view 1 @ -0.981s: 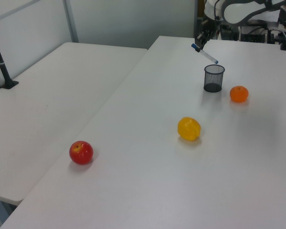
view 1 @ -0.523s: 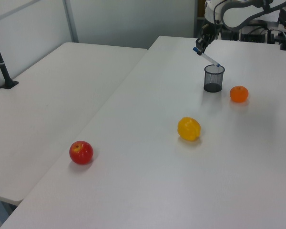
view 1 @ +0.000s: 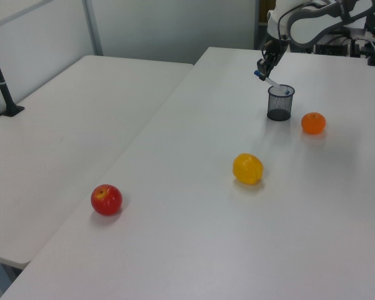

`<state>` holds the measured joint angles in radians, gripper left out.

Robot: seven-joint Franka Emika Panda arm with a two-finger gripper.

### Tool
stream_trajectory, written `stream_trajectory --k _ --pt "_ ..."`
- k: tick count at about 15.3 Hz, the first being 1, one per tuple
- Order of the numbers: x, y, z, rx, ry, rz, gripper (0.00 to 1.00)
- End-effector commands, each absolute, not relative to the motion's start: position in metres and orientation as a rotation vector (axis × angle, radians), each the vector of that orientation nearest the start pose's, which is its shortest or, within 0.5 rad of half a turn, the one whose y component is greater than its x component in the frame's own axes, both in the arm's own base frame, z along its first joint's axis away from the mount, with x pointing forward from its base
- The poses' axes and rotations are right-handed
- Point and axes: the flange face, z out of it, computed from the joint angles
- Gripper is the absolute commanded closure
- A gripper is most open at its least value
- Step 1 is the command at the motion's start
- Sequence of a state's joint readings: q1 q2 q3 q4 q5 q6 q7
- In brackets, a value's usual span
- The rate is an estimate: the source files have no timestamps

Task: Place marker

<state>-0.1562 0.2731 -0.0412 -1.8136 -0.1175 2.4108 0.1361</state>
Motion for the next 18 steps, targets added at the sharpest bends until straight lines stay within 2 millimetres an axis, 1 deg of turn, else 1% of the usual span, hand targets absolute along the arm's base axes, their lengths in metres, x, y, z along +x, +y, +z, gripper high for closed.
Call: stream_trajectory --k 1,2,3,4,5,6,7,8,9,10,12,14,15,18 --pt "0.642 -0.129 0.426 -3.195 0.397 -0.554 0.82" --pt "0.642 -0.129 0.426 -3.196 0.397 -0.552 0.76" --pt "0.642 -0.129 0.426 -3.196 0.397 -0.549 0.65" --pt "0.642 -0.129 0.427 -3.196 0.397 -0.552 0.56" --pt "0.642 -0.128 0.427 -3.196 0.395 -0.552 0.4" --pt "0.642 -0.128 0.426 -3.196 0.397 -0.55 0.27" --pt "0.642 -0.128 0.426 -3.195 0.4 -0.55 0.17" --pt "0.642 -0.127 0.427 -3.194 0.402 -0.553 0.06" --pt "0.642 -0.127 0.427 -3.194 0.402 -0.553 0.04" --pt "0.643 -0.126 0.428 -3.193 0.4 -0.555 0.0" --pt "0.645 -0.122 0.43 -3.191 0.392 -0.563 0.0" --pt "0.647 -0.115 0.439 -3.186 0.377 -0.586 0.0" --pt "0.65 -0.108 0.444 -3.183 0.359 -0.596 0.0" --pt "0.654 -0.064 0.454 -3.177 0.249 -0.622 0.0"
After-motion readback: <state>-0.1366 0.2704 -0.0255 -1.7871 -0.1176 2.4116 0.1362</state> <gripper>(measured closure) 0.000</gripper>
